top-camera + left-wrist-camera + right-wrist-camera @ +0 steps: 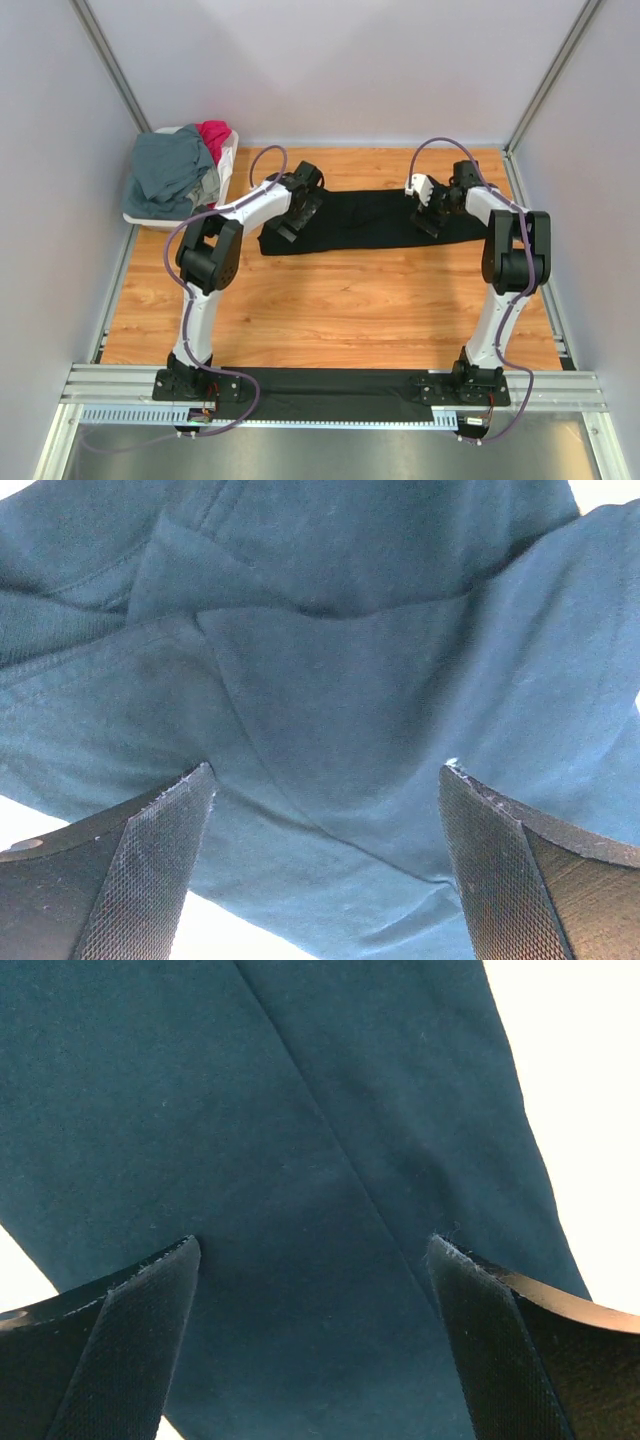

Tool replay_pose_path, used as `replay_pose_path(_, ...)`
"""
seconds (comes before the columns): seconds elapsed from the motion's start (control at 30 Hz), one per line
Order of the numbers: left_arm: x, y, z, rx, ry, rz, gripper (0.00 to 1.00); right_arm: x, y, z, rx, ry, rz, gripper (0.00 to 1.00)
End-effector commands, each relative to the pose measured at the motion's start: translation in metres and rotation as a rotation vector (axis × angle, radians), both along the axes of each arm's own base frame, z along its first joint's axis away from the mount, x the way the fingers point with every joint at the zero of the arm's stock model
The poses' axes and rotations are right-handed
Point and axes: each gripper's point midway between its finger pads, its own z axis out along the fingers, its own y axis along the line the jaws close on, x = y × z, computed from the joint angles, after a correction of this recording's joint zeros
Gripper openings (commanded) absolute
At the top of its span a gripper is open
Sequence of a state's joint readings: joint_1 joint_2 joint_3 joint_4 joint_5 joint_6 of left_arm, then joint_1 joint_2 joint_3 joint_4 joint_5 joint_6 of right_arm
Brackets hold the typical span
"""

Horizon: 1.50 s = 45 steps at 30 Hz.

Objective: Fold and stack the t-shirts
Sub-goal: Fold the tshirt

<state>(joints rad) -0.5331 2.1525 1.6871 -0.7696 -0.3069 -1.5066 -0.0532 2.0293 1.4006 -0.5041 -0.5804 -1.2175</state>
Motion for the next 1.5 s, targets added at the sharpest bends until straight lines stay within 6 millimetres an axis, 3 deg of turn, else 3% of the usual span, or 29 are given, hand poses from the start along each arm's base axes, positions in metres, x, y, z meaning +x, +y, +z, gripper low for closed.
replay_pose_path(0.0, 0.000, 0.013, -0.019, 0.061, 0.071, -0.012, 0.99, -0.011, -0.003, -0.010, -0.051, 0.027, -0.041, 0.98)
replay_pose_path(0.1, 0.009, 0.019, -0.015, 0.116, 0.076, -0.074, 0.99, -0.026, -0.012, -0.022, -0.149, 0.058, -0.111, 0.99)
replay_pose_path(0.13, 0.018, 0.021, -0.012, 0.118, 0.059, -0.092, 0.99, -0.038, 0.001, -0.028, -0.187, 0.059, -0.087, 0.99)
replay_pose_path(0.2, 0.025, 0.020, -0.014, 0.129, 0.065, -0.193, 0.98, -0.051, -0.003, -0.036, -0.254, 0.070, -0.112, 0.99)
replay_pose_path(0.23, 0.029, 0.025, -0.014, 0.139, 0.072, -0.211, 0.98, -0.051, 0.003, -0.029, -0.251, 0.040, -0.114, 0.99)
replay_pose_path(0.3, 0.036, 0.028, -0.015, 0.162, 0.083, -0.280, 0.98, -0.072, 0.009, -0.036, -0.225, 0.088, -0.138, 0.99)
replay_pose_path(0.5, 0.055, 0.039, -0.021, 0.173, 0.103, -0.379, 0.97, -0.120, 0.029, -0.022, -0.218, 0.143, -0.149, 0.98)
replay_pose_path(0.6, 0.066, 0.037, -0.019, 0.179, 0.075, -0.407, 0.97, -0.130, 0.052, -0.012, -0.203, 0.159, -0.134, 1.00)
replay_pose_path(0.73, 0.080, 0.025, -0.016, 0.145, 0.028, -0.445, 0.96, -0.146, 0.097, -0.010, -0.088, 0.339, -0.194, 1.00)
replay_pose_path(1.03, 0.112, 0.008, -0.006, 0.122, -0.089, -0.492, 0.95, -0.199, 0.133, -0.034, -0.141, 0.461, -0.300, 1.00)
replay_pose_path(1.2, 0.127, -0.008, -0.005, 0.071, -0.144, -0.494, 0.96, -0.210, 0.152, -0.040, -0.157, 0.457, -0.441, 1.00)
replay_pose_path(1.47, 0.135, -0.034, -0.015, -0.064, -0.178, -0.472, 0.97, -0.205, 0.193, -0.029, -0.095, 0.485, -0.622, 1.00)
